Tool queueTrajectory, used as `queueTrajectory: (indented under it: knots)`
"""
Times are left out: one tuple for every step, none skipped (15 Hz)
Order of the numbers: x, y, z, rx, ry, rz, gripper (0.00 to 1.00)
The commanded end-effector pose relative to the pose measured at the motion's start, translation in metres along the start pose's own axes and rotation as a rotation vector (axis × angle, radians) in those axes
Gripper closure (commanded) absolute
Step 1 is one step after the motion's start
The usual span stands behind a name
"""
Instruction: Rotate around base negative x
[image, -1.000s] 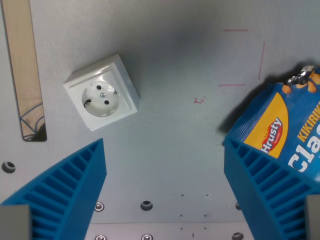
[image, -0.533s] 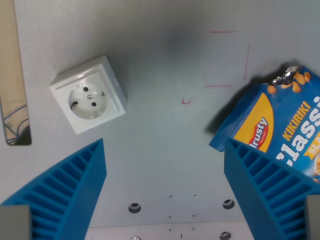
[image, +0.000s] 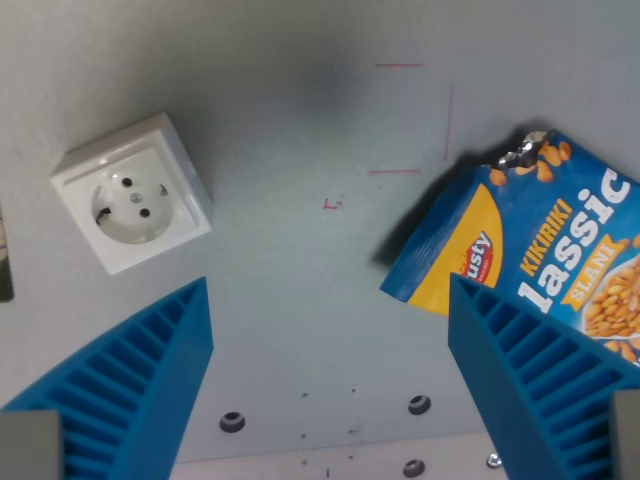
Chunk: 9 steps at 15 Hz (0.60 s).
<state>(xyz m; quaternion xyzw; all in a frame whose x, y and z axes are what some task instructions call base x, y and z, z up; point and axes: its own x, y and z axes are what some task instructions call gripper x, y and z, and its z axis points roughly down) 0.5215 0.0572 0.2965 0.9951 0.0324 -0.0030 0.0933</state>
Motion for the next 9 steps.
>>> queueTrajectory:
  knots:
    - [0.0016,-0.0033,-0.0034,-0.235,-0.031,0.023,0.0]
    - [0.0016,-0.0033,-0.0034,-0.248,-0.032,0.023,0.0]
    - [0.0016,-0.0033,-0.0034,-0.262,-0.033,0.023,0.0]
    - [0.0016,-0.0033,-0.0034,-0.275,-0.034,0.022,0.0]
    - [0.0016,-0.0033,-0.0034,-0.288,-0.035,0.022,0.0]
    - [0.0016,-0.0033,-0.0034,-0.301,-0.036,0.022,0.0]
    - [0.0016,-0.0033,-0.0034,-0.315,-0.037,0.022,0.0]
    - [0.0016,-0.0033,-0.0034,-0.328,-0.038,0.022,0.0]
    - [0.0016,-0.0033,-0.0034,-0.341,-0.039,0.021,0.0]
